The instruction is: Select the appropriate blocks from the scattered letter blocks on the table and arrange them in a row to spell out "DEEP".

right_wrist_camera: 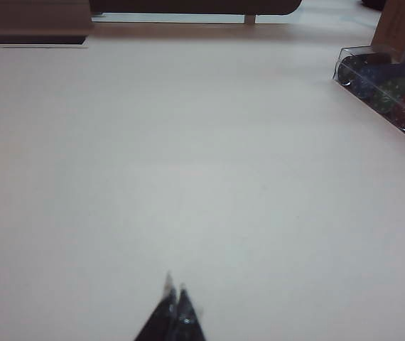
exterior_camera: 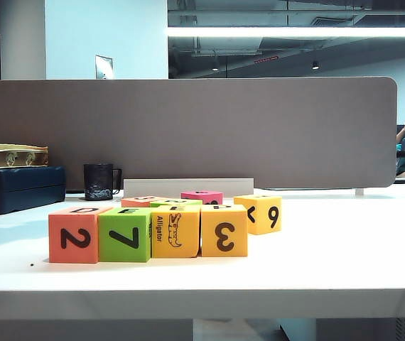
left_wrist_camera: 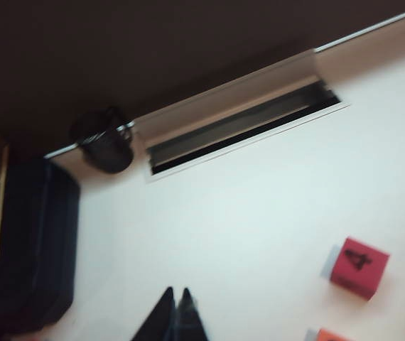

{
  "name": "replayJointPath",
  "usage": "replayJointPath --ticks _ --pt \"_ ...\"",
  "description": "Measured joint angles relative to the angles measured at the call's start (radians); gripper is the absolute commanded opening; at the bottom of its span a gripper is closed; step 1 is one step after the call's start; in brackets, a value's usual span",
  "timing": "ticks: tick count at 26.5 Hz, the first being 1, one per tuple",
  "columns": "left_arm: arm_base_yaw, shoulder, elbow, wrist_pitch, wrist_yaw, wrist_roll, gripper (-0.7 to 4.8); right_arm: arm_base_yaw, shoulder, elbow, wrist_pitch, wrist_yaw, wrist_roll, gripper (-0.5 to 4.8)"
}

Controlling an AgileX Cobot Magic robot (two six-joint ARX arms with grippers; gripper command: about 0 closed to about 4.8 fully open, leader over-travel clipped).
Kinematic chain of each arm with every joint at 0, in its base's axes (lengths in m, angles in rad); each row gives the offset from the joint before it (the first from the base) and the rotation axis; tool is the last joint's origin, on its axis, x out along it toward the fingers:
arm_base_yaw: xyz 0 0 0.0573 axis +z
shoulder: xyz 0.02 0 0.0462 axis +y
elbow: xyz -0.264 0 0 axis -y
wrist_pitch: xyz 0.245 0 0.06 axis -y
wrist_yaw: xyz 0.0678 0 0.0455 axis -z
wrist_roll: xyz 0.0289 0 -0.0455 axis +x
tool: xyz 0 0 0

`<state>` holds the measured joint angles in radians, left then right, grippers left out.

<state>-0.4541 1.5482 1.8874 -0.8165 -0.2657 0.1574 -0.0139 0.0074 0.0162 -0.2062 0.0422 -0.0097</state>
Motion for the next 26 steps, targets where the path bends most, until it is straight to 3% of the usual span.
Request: replayJointPath --ticks 7,17,26 --pt "0.167 -0.227 -0.343 0.043 -0.001 -0.024 -0.06 0.0 0.0 0.0 0.0 0.0 0.0 -0.05" --pt "0.355 -0.592 -0.869 0.27 0.001 -0.057 -0.06 0.0 0.0 0.0 0.0 0.0 0.0 -0.05" --pt "0.409 -0.897 -1.234 0.407 0.0 -0.061 -0.06 0.0 0.0 0.0 0.0 0.001 0.0 -0.05"
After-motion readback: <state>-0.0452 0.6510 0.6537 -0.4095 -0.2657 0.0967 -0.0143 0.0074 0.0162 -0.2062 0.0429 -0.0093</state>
